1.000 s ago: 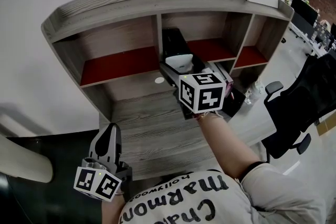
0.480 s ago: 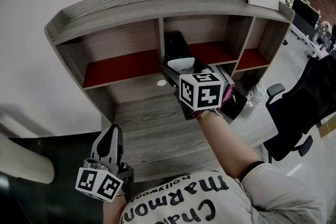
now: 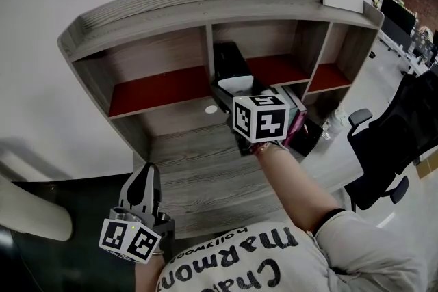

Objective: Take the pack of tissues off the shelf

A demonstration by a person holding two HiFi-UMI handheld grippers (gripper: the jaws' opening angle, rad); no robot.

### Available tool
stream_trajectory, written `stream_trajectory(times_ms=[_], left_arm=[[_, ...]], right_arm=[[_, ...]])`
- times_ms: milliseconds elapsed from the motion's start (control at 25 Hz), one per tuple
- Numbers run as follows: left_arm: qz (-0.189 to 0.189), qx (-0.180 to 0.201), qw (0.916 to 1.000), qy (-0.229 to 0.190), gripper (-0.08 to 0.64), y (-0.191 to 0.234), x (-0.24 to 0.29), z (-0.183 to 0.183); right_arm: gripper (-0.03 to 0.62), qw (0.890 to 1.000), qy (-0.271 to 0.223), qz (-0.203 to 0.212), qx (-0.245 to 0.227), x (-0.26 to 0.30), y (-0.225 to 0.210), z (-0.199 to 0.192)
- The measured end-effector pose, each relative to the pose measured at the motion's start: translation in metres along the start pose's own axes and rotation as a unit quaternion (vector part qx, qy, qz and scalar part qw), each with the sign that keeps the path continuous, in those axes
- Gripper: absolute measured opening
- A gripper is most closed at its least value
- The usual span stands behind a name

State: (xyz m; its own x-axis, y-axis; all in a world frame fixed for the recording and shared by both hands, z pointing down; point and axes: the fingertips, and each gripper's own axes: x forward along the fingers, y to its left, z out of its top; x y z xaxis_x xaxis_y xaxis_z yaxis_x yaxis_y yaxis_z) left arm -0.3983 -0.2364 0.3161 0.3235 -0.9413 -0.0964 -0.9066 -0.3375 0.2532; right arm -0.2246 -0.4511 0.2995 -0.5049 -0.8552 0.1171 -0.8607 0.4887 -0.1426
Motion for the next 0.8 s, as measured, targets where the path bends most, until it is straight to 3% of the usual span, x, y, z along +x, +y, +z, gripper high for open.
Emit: stream_trajectory(times_ms=[800], left_arm=[[0.004,-0.003,1.0000,0.003,0.017,0.003,0.010,-0.003]], right_arm=[[0.417,1.000,-0.010,0.010,-0.007,0.002,-0.005,0.001]])
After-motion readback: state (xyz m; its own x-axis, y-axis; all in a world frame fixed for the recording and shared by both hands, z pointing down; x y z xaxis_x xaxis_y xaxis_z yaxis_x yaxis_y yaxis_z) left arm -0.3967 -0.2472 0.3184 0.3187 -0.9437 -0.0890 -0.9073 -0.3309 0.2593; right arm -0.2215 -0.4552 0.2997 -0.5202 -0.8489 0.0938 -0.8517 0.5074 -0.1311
